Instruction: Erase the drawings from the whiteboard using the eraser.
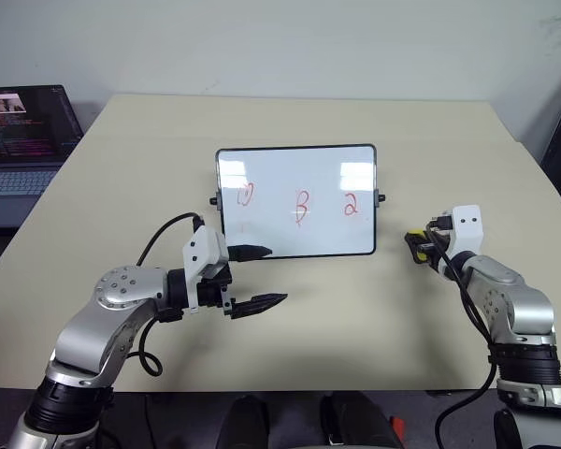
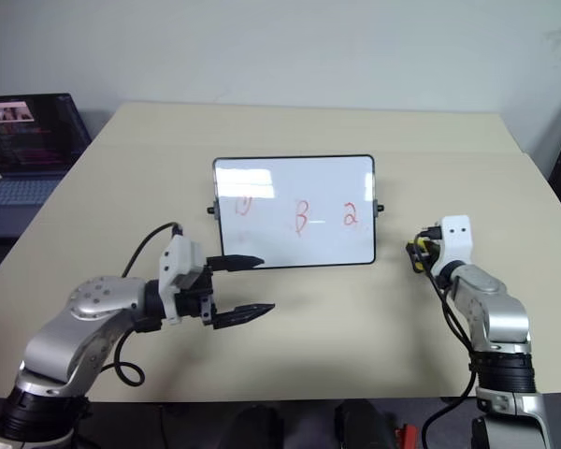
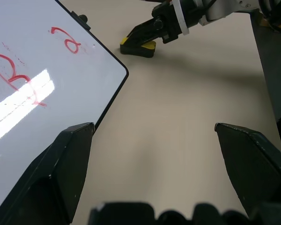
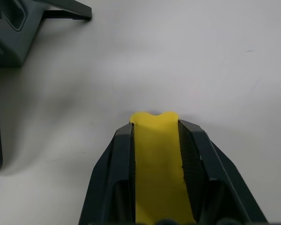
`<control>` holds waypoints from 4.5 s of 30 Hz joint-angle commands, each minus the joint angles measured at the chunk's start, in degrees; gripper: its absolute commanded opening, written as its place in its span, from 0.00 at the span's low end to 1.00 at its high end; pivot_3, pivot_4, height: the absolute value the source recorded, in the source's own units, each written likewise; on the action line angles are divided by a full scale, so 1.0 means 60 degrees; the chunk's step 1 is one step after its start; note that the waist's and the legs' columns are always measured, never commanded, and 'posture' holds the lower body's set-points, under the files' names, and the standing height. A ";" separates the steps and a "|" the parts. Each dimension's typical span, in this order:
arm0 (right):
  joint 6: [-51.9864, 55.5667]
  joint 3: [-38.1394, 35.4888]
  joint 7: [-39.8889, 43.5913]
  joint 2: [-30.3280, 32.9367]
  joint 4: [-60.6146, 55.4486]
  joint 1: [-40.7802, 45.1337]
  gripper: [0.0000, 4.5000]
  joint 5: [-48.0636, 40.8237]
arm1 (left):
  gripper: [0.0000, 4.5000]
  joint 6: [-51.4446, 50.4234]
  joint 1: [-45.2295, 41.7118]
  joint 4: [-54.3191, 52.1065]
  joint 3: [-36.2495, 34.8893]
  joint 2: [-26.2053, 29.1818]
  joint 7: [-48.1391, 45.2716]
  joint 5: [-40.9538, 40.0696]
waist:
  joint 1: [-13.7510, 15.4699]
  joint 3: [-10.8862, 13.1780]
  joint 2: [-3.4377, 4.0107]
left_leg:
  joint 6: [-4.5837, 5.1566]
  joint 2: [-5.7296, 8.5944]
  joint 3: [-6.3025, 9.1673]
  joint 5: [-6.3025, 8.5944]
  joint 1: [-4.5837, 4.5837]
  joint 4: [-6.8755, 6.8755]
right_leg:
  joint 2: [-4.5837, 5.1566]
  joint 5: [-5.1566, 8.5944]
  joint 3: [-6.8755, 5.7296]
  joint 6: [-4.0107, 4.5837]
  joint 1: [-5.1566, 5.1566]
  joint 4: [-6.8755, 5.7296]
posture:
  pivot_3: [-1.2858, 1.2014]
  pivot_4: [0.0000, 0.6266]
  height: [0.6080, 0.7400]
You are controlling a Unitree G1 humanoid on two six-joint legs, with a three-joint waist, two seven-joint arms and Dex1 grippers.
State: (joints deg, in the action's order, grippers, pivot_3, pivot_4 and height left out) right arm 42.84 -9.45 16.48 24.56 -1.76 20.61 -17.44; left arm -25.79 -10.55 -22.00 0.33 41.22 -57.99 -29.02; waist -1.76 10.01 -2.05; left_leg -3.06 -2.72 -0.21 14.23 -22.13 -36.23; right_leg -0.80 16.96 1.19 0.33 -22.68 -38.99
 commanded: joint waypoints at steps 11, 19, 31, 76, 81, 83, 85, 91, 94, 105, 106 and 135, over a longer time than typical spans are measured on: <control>0.1258 -0.0018 0.1187 0.1020 -0.3780 -0.0813 0.22 -0.1024 | 1.00 -0.0490 0.0607 -0.0647 -0.1181 0.0155 0.1545 0.0008 | 0.0008 0.0002 0.0002 | 0.0000 -0.0004 0.0017 0.0000 -0.0001 0.0000 | 0.0002 0.0016 -0.0005 -0.0027 -0.0001 0.0000 | 0.52 0.24 1.00; 0.1618 0.1563 0.1853 0.1174 -0.5190 0.0451 0.22 -0.1493 | 1.00 -0.0988 0.1226 -0.0712 -0.2477 0.0560 0.2458 0.0227 | -0.0028 0.0003 0.0004 | 0.0001 -0.0005 0.0026 0.0000 0.0020 0.0001 | 0.0001 0.0016 0.0007 -0.0029 0.0000 -0.0010 | 0.52 0.24 1.00; -0.1743 0.5633 0.2154 -0.0729 -0.0946 0.4516 0.22 0.1924 | 1.00 -0.1251 0.0934 0.0083 -0.2745 0.1032 0.3070 0.0976 | -0.0024 -0.0001 -0.0002 | 0.0000 -0.0007 0.0024 0.0000 -0.0028 -0.0004 | 0.0006 -0.0012 0.0008 0.0022 -0.0051 -0.0017 | 0.52 0.24 1.00; -0.6296 0.6317 0.3681 -0.3306 0.7089 0.7678 0.22 0.5885 | 1.00 -0.0706 0.0418 0.0699 -0.2040 0.0954 0.2369 0.1255 | -0.0016 -0.0002 -0.0003 | 0.0004 -0.0011 0.0057 -0.0005 -0.0109 -0.0121 | 0.0033 -0.0029 -0.0026 0.0053 -0.0129 -0.0164 | 0.52 0.24 1.00; -0.6395 0.6086 0.2999 -0.3344 0.6981 0.7742 0.22 0.6117 | 1.00 -0.0669 0.0386 0.0746 -0.2033 0.0974 0.2322 0.1267 | -0.0017 -0.0002 -0.0003 | 0.0004 -0.0010 0.0071 -0.0005 -0.0108 -0.0126 | 0.0033 -0.0029 -0.0030 0.0053 -0.0128 -0.0171 | 0.52 0.24 1.00; -0.6553 0.5830 0.2306 -0.3415 0.7187 0.7973 0.22 0.6158 | 1.00 -0.0661 0.0388 0.0767 -0.2017 0.0954 0.2307 0.1284 | -0.0017 -0.0001 -0.0002 | 0.0004 -0.0010 0.0076 -0.0006 -0.0107 -0.0126 | 0.0032 -0.0029 -0.0033 0.0053 -0.0128 -0.0174 | 0.52 0.24 1.00; -0.6639 0.5769 0.2120 -0.3421 0.7335 0.8093 0.22 0.6152 | 1.00 -0.0659 0.0344 0.0777 -0.1967 0.0923 0.2291 0.1298 | -0.0016 -0.0001 -0.0002 | 0.0004 -0.0010 0.0078 -0.0006 -0.0107 -0.0126 | 0.0032 -0.0029 -0.0034 0.0053 -0.0128 -0.0174 | 0.52 0.24 1.00; -0.6543 0.5925 0.2762 -0.3513 0.7384 0.7932 0.22 0.6076 | 1.00 -0.0645 0.0363 0.0758 -0.1960 0.0872 0.2245 0.1324 | -0.0018 -0.0001 -0.0002 | 0.0004 -0.0010 0.0071 -0.0005 -0.0112 -0.0122 | 0.0033 -0.0029 -0.0028 0.0053 -0.0129 -0.0162 | 0.52 0.24 1.00; -0.6351 0.6218 0.3658 -0.3455 0.7120 0.7617 0.22 0.6099 | 1.00 -0.0629 0.0321 0.0789 -0.1959 0.0855 0.2248 0.1337 | -0.0018 -0.0002 -0.0003 | 0.0004 -0.0010 0.0073 -0.0005 -0.0111 -0.0121 | 0.0032 -0.0028 -0.0031 0.0053 -0.0129 -0.0162 | 0.52 0.24 1.00; -0.7032 0.5740 0.2039 -0.3564 0.7582 0.8191 0.22 0.6256 | 1.00 -0.0609 0.0294 0.0758 -0.1870 0.0827 0.2226 0.1335 | -0.0013 -0.0001 -0.0002 | 0.0004 -0.0009 0.0081 -0.0006 -0.0111 -0.0126 | 0.0032 -0.0029 -0.0035 0.0053 -0.0128 -0.0170 | 0.52 0.24 1.00; -0.7099 0.5746 0.2005 -0.3588 0.7649 0.8220 0.22 0.6256 | 1.00 -0.0607 0.0283 0.0761 -0.1869 0.0827 0.2230 0.1331 | -0.0016 -0.0001 -0.0002 | 0.0003 -0.0009 0.0079 -0.0006 -0.0112 -0.0125 | 0.0032 -0.0029 -0.0033 0.0053 -0.0128 -0.0167 | 0.52 0.24 1.00; -0.7248 0.6303 0.2956 -0.4037 0.7729 0.7730 0.22 0.6531 | 1.00 -0.0531 0.0216 0.0789 -0.1721 0.0773 0.2241 0.1318 | -0.0026 0.0001 0.0000 | 0.0004 -0.0013 0.0071 -0.0004 -0.0119 -0.0115 | 0.0032 -0.0025 -0.0027 0.0057 -0.0138 -0.0155 | 0.52 0.24 1.00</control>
State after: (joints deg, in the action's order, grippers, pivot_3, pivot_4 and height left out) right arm -0.81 27.25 31.20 0.62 45.99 67.82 21.63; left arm -29.80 -9.46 -15.53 -9.16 45.71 -44.49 -21.23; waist -1.91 10.02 -2.05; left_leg -3.03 -2.79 0.21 14.20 -22.84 -36.93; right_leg -0.61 16.81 1.04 0.67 -23.50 -39.92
